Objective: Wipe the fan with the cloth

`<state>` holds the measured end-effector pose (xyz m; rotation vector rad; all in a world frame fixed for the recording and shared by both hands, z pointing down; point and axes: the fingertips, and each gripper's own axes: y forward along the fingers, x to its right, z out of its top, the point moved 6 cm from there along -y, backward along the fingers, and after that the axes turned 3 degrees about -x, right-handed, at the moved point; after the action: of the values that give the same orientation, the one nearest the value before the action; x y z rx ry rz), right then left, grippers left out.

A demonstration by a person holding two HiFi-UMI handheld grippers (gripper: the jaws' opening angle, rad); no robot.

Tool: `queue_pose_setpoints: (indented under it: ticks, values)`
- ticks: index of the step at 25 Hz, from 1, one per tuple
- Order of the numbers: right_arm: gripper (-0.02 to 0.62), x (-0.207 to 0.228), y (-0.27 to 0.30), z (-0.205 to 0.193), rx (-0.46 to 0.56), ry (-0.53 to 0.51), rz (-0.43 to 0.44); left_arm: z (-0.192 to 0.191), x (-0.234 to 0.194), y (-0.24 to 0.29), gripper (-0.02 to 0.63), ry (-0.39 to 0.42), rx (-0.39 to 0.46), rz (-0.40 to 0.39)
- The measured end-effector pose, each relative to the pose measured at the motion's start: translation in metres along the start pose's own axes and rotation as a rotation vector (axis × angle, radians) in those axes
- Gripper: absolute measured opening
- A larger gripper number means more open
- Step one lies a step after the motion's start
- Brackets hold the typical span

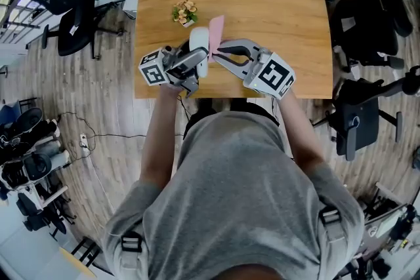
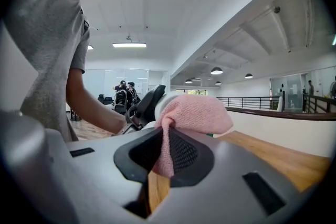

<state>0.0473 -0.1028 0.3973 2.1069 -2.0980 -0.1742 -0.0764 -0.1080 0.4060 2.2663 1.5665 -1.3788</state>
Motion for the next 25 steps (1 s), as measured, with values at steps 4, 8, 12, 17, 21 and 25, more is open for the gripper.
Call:
queue_pose_setpoints:
  ticks: [4,8,12,17,21,25]
  values:
    - [0.038,-0.006,-0.003,0.000,0.011,0.019,0.037,0.002,-0.002,0.004,0.390,0.000,0.032,0.005]
    - [0.038,-0.008,-0.004,-0.002,0.027,0.044,0.051,0.003,-0.006,0.012,0.390,0.017,0.036,0.026]
    - [0.038,-0.012,-0.004,-0.003,0.009,0.030,0.078,0.005,-0.009,0.014,0.390,0.051,0.026,0.072]
    - [0.038,-0.015,-0.002,-0.010,-0.011,0.033,0.085,0.000,-0.012,0.015,0.390,0.116,0.023,0.159]
    - [0.038,-0.020,0.002,-0.015,-0.032,0.040,0.103,0.000,-0.015,0.015,0.390,0.145,0.034,0.214]
    - [0.038,-0.028,0.006,-0.018,-0.073,0.017,0.120,0.005,-0.017,0.011,0.390,0.147,0.080,0.252]
